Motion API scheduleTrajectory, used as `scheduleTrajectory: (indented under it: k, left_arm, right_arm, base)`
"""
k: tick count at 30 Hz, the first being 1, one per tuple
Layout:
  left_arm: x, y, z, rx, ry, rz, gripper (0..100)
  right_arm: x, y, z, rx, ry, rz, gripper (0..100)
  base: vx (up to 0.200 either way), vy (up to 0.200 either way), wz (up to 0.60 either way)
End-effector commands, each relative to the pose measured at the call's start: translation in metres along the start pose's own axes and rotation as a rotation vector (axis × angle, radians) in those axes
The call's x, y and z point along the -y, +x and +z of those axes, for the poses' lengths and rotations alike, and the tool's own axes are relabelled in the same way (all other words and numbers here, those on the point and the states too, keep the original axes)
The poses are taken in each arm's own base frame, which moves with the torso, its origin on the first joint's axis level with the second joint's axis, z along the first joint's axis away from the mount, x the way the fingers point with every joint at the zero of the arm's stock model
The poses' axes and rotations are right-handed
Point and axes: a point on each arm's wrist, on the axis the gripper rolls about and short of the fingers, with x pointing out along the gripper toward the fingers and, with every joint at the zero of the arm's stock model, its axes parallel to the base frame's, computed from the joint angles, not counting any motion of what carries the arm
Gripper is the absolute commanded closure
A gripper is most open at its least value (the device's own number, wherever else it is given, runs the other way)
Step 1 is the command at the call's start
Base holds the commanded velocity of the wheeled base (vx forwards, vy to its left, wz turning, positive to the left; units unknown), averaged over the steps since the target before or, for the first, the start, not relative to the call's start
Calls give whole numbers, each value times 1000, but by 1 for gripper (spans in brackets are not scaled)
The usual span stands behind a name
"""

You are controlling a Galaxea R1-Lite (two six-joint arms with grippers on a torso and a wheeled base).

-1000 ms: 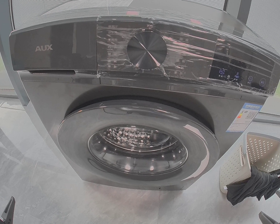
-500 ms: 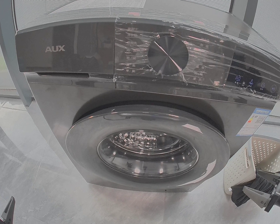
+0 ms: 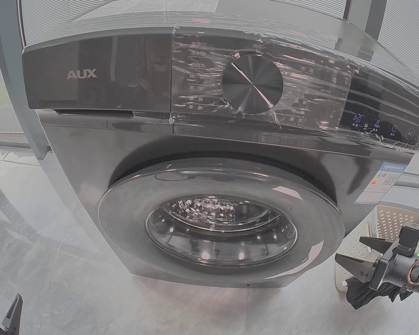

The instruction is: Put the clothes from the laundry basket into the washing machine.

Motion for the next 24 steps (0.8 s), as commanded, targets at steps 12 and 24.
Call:
scheduleTrajectory:
  k: [12, 24]
  left_arm:
    - [0, 0, -4, -1, -1, 1, 0]
    - [0, 0, -4, -1, -1, -1, 0]
  right_arm:
    - [4, 35, 2, -1, -19, 35, 0]
    - [-8, 47, -1, -30, -29, 54, 0]
  base:
    - [0, 0, 0]
    - [0, 0, 0]
